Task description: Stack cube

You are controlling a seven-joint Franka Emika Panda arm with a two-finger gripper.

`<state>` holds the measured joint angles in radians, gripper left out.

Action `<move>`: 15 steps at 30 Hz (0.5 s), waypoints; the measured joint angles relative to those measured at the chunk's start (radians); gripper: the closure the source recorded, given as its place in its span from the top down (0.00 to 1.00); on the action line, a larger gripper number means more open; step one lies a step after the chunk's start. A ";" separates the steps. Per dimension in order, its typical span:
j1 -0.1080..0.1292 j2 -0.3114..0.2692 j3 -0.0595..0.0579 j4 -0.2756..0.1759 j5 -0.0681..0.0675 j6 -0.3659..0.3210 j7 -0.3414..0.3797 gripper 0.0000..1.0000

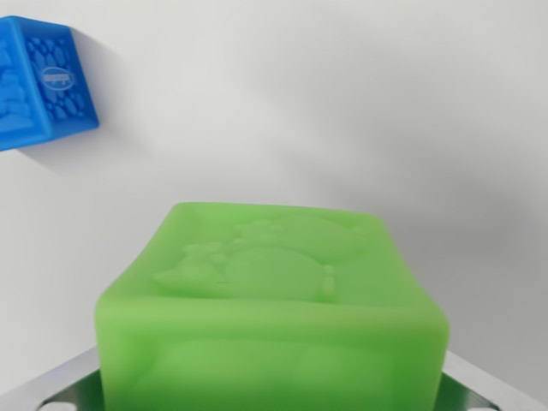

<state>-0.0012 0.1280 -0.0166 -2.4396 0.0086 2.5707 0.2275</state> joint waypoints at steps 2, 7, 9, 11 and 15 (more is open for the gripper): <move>0.007 -0.004 0.002 -0.002 0.000 -0.002 0.006 0.00; 0.021 -0.012 0.007 -0.005 -0.001 -0.007 0.020 0.00; 0.027 -0.016 0.009 -0.007 -0.001 -0.010 0.026 0.00; 0.034 -0.020 0.011 -0.009 -0.002 -0.013 0.032 0.00; 0.045 -0.027 0.015 -0.011 -0.003 -0.017 0.044 0.00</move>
<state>0.0441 0.1010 -0.0013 -2.4505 0.0060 2.5535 0.2712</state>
